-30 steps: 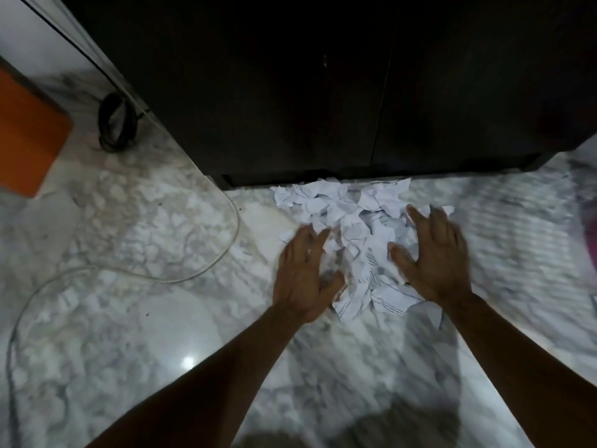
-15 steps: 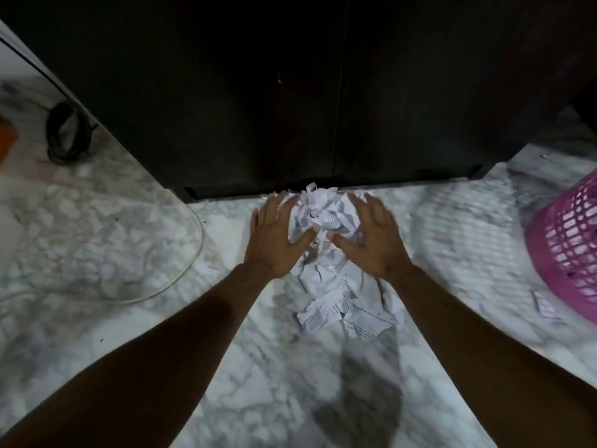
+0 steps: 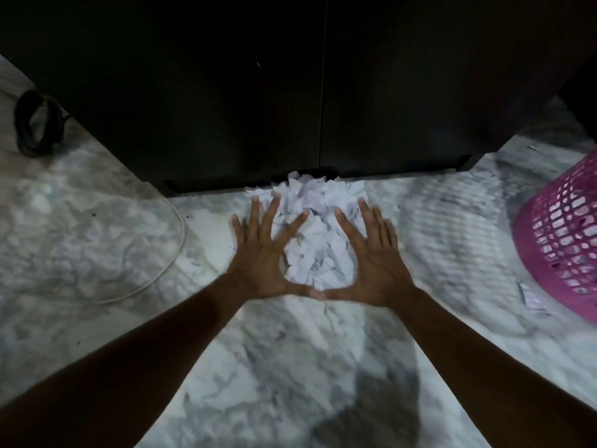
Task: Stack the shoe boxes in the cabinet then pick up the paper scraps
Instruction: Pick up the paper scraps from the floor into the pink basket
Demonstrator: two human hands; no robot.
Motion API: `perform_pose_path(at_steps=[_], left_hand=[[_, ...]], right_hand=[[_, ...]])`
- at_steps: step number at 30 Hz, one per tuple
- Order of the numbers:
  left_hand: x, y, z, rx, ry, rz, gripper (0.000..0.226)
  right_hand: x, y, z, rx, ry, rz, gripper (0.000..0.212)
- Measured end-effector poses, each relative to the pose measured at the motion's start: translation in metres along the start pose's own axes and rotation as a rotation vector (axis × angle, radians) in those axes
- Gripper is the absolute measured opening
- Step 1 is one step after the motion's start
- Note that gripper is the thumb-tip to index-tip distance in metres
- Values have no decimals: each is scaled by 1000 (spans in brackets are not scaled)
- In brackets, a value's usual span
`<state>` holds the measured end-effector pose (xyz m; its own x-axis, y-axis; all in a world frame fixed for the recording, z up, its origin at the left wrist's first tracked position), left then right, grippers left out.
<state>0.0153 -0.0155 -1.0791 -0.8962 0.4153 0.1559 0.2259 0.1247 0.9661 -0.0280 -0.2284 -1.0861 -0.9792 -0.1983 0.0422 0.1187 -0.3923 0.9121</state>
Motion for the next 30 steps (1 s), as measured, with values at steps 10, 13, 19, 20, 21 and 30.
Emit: perform_pose_path(at_steps=[10,13,19,20,21,30], left_hand=[[-48,1,22,61,-15,-160,126],[-54,0,18,102,-35,-255,119],[-66,4,9,195,-55,-316,81],[-67,2,10,234,-63,-325,76],[-67,0,10,269,-66,-333,71],[-47,2,2,513,28,-477,49]], right_hand=[[-91,-5,3,76,-14,-97,120],[-99,-13,12,46,-19,-236,107],[-114,-12,25,55,-74,-274,78],[-116,-14,25,53,-73,-279,71],[-119,-15,26,56,-70,-282,63],[-90,-26,53,-43,-47,-334,35]])
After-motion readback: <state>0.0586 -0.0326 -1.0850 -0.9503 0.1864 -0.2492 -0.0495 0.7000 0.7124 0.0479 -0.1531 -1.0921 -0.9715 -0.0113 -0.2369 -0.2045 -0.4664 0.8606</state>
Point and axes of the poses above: each hand's wrist, its own x-axis away from the middle knuckle, its own y-axis out of the back of the hand, z = x × y, the point moved 5 cm from there along -x, towards the middle knuckle, and after that the axes turned 1 degree about y, right-handed, at the moved point
